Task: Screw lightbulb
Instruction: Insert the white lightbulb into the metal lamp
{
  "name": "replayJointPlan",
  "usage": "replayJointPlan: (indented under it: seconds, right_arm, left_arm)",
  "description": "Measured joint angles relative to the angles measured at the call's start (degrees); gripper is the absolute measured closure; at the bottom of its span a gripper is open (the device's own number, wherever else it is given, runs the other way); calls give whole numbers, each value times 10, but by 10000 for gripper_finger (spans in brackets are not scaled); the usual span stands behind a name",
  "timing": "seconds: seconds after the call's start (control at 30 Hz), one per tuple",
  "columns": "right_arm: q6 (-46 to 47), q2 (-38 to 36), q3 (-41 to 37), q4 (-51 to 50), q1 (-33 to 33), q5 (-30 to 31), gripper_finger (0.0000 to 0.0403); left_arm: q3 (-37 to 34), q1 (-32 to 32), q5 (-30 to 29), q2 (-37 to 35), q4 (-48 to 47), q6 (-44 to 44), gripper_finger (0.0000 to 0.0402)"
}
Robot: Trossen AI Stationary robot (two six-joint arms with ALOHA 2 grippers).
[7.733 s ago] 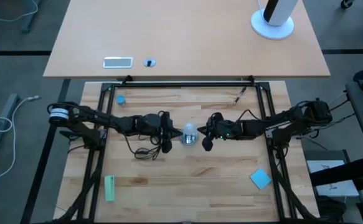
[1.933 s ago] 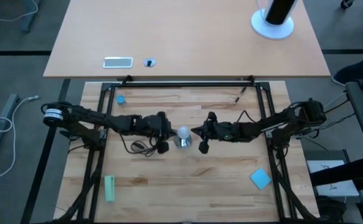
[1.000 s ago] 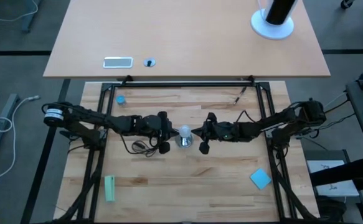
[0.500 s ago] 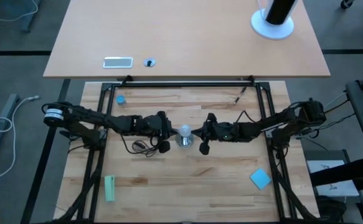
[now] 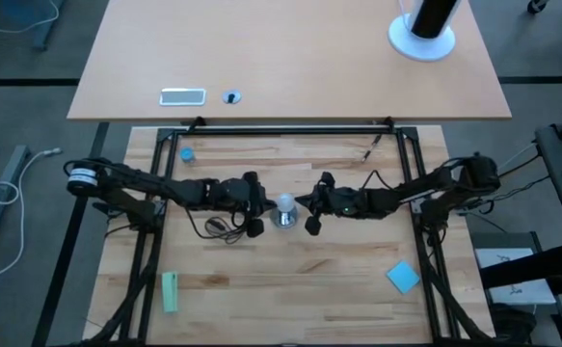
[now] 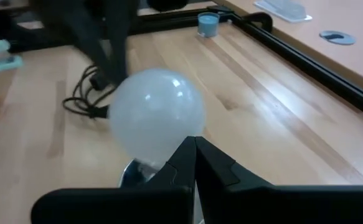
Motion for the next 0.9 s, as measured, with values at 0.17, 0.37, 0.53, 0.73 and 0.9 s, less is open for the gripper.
replayJointPlan:
  seconds: [0.17, 0.37, 0.53, 0.73, 0.9]
  right_arm:
    - [0, 22, 19, 1, -1, -2, 403]
    - [0, 26, 28, -5, 1, -8, 403]
    - [5, 14, 28, -30, 3, -25, 403]
    - [10, 16, 27, -38, 18, -66, 403]
    - [18, 16, 27, -47, 25, -47, 403]
  left_arm:
    - [0, -1, 5, 11, -3, -1, 401]
    - [0, -1, 4, 12, -13, -2, 401]
    - [0, 0, -6, 12, -31, -3, 401]
    - [0, 3, -61, 13, -42, -16, 401]
    - [0, 2, -58, 9, -49, -18, 401]
